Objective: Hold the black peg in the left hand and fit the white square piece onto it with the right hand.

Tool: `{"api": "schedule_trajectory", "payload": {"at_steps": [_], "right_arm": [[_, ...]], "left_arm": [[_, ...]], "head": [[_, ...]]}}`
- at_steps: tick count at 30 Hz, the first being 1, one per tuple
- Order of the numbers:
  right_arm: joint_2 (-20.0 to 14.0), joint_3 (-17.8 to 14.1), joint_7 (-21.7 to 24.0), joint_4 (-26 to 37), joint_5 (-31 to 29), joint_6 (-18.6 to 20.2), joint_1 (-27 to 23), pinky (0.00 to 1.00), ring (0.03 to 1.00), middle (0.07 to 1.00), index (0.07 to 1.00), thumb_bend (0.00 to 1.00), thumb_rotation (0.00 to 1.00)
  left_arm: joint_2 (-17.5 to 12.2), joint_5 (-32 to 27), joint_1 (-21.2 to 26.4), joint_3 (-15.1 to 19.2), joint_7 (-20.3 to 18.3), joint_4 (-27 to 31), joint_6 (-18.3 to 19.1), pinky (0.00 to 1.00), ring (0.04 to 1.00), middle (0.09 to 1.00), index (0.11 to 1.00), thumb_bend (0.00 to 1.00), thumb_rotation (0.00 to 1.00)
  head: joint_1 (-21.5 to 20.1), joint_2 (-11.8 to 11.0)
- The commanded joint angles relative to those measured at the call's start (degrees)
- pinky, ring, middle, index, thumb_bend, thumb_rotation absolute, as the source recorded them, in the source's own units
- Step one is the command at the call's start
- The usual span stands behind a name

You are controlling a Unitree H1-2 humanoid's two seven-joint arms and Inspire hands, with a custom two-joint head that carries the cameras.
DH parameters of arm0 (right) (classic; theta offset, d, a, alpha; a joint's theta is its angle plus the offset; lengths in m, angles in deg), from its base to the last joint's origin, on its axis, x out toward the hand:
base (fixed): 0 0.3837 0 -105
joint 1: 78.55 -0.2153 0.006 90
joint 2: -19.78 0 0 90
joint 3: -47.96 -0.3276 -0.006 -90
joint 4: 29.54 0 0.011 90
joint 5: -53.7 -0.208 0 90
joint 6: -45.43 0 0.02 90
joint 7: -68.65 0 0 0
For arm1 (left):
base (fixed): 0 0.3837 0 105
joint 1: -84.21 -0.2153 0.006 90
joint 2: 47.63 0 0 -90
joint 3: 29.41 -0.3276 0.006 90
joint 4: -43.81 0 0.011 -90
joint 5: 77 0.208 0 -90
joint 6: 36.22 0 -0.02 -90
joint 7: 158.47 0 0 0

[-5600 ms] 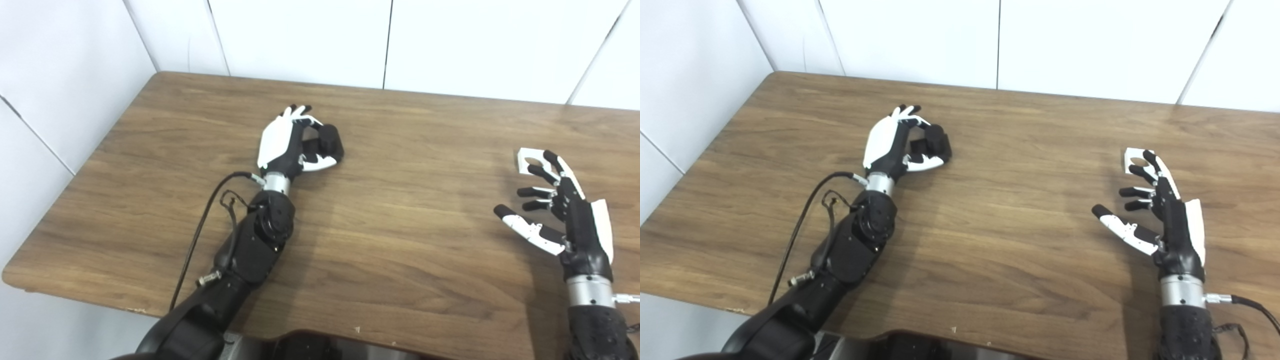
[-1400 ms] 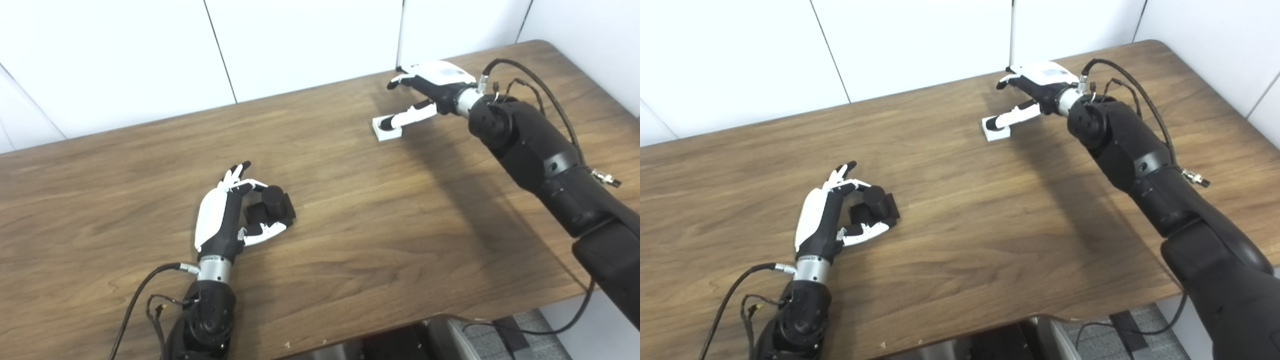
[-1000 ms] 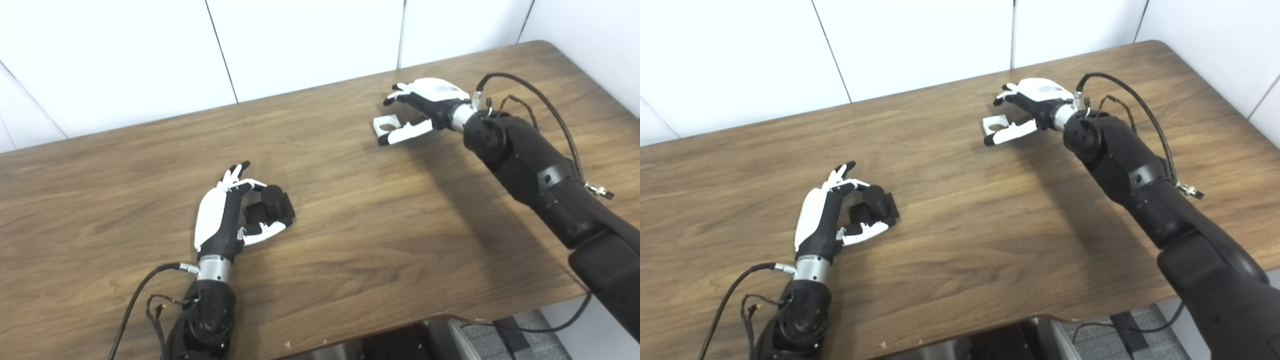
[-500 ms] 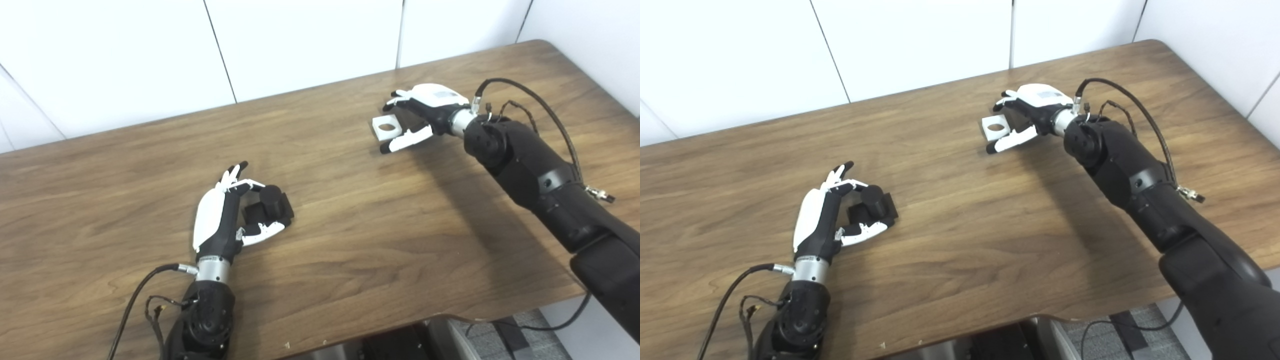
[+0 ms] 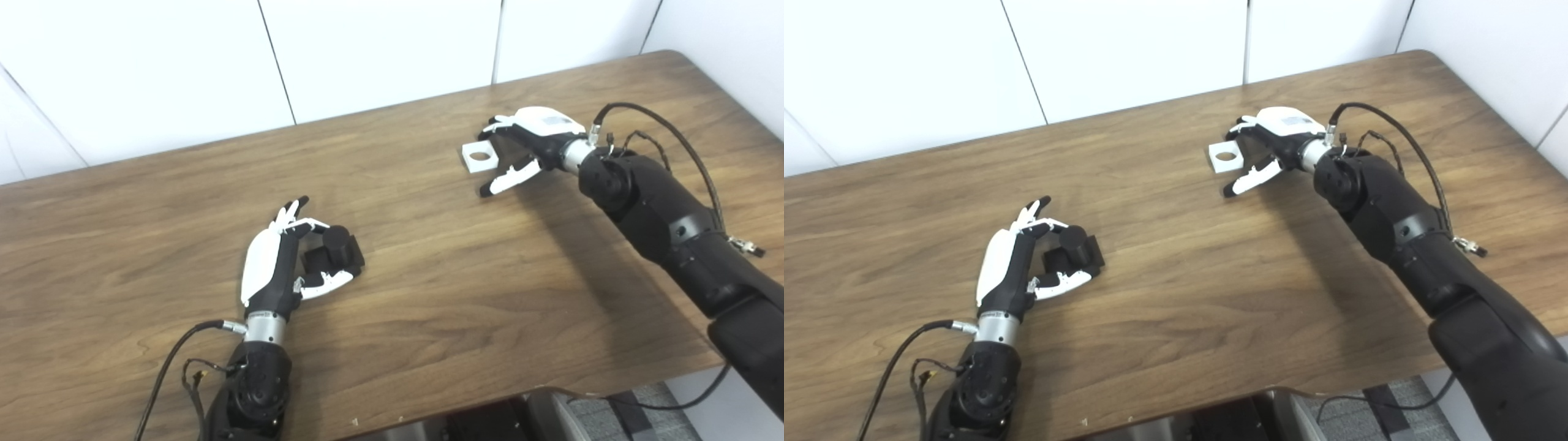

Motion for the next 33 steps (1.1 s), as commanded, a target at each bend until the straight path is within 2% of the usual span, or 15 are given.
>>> {"api": "schedule_trajectory", "payload": {"at_steps": [1,10,15,17,19,20,33], "right_arm": [[-0.1,-0.2,-1.3,-0.2,-0.1,-1.3,-2.1,0.94,0.95,0.952,0.818,0.78,0.54],[0.6,-0.4,-4.1,-2.0,-1.1,-3.1,-2.1,0.93,0.93,0.924,0.736,0.74,0.48],[0.7,-0.4,-6.0,-2.5,-1.6,-4.7,-1.8,0.92,0.914,0.9,0.672,0.7,0.4],[0.8,-0.7,-8.2,-3.1,-1.4,-6.3,-1.6,0.9,0.885,0.874,0.608,0.65,0.31],[0.9,-0.9,-9.5,-3.5,-1.4,-7.4,-1.6,0.89,0.869,0.86,0.519,0.54,0.19],[0.9,-1.0,-9.8,-3.5,-1.6,-7.6,-1.5,0.9,0.865,0.857,0.507,0.53,0.18],[1.0,-1.6,-12.6,-4.6,-2.7,-10.2,-1.1,0.91,0.86,0.84,0.489,0.51,0.15]], "left_arm": [[-1.1,1.5,-3.2,-0.2,-0.2,-1.4,1.1,1.0,1.0,0.965,0.492,0.51,0.09],[-1.0,1.7,-3.5,-0.3,-0.3,-1.0,1.6,1.0,1.0,0.962,0.492,0.52,0.09],[-0.8,1.6,-3.5,-0.3,-0.1,-1.1,1.5,1.0,1.0,0.961,0.492,0.52,0.09],[-0.8,1.8,-3.4,-0.4,-0.3,-0.8,1.9,1.0,1.0,0.962,0.492,0.51,0.09],[-0.7,1.9,-3.5,-0.3,-0.4,-0.6,2.2,1.0,1.0,0.964,0.492,0.51,0.09],[-0.6,1.9,-3.5,-0.4,-0.2,-0.6,2.1,1.0,1.0,0.963,0.492,0.51,0.09],[-0.8,1.9,-3.8,-0.4,-0.2,-0.2,2.3,1.0,1.0,0.963,0.492,0.51,0.09]], "head": [[0.1,0.2],[0.8,0.5],[1.3,0.8],[1.4,1.1],[1.4,1.1],[1.4,1.2],[2.0,1.5]]}}
